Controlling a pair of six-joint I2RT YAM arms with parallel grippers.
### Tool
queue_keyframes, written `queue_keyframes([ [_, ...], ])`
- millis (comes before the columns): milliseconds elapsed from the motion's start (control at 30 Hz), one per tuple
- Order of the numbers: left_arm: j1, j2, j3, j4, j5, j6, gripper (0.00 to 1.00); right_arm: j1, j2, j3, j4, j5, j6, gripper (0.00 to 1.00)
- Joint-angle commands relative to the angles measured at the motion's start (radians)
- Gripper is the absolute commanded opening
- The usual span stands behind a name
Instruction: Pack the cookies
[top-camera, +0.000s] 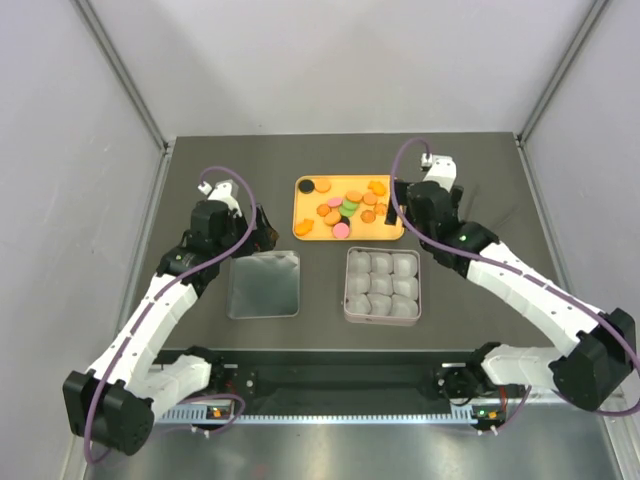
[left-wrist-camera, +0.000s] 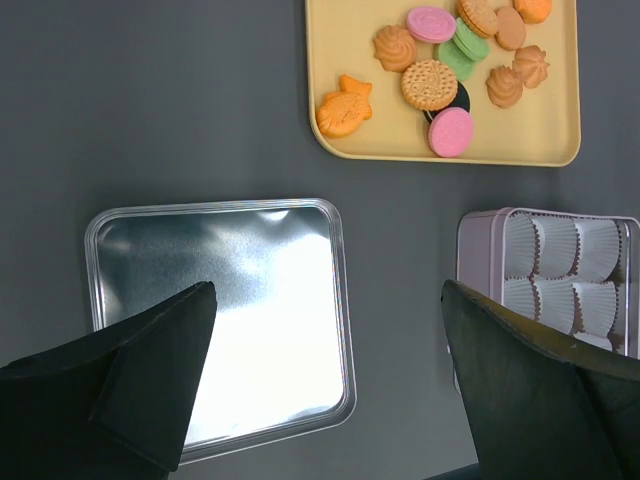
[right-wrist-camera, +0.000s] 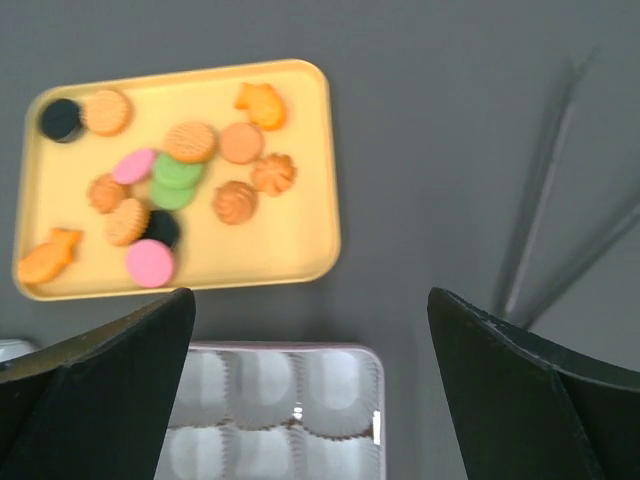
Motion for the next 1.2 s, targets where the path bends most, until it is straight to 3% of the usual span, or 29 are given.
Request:
queue_keyframes([
  [0,0.001,-0.019,0.019,0.031,-0.004,0.016,0.99,-0.057,0.038,0.052,-0.094,0.061,0.007,1.00],
  [133,0.003,-0.013,0.022,0.025,-0.001,0.018,0.99,-0.264,0.082,0.042,-0.164,-0.118,0.033,1.00],
  [233,0.001,-0.020,0.021,0.027,0.003,0.016,0.99,-0.509,0.130,0.005,-0.135,-0.210,0.038,1.00],
  [433,0.001,-0.022,0.021,0.028,0.013,0.018,0.99,-0.692,0.312,0.014,-0.052,-0.281,0.030,1.00],
  [833,0.001,-0.019,0.022,0.025,0.017,0.019,0.99,-0.758,0.546,0.114,0.025,-0.361,0.075,1.00],
  [1167,0.001,-0.014,0.022,0.025,0.023,0.021,0.99,-0.752,0.488,0.074,0.063,-0.376,0.096,1.00],
])
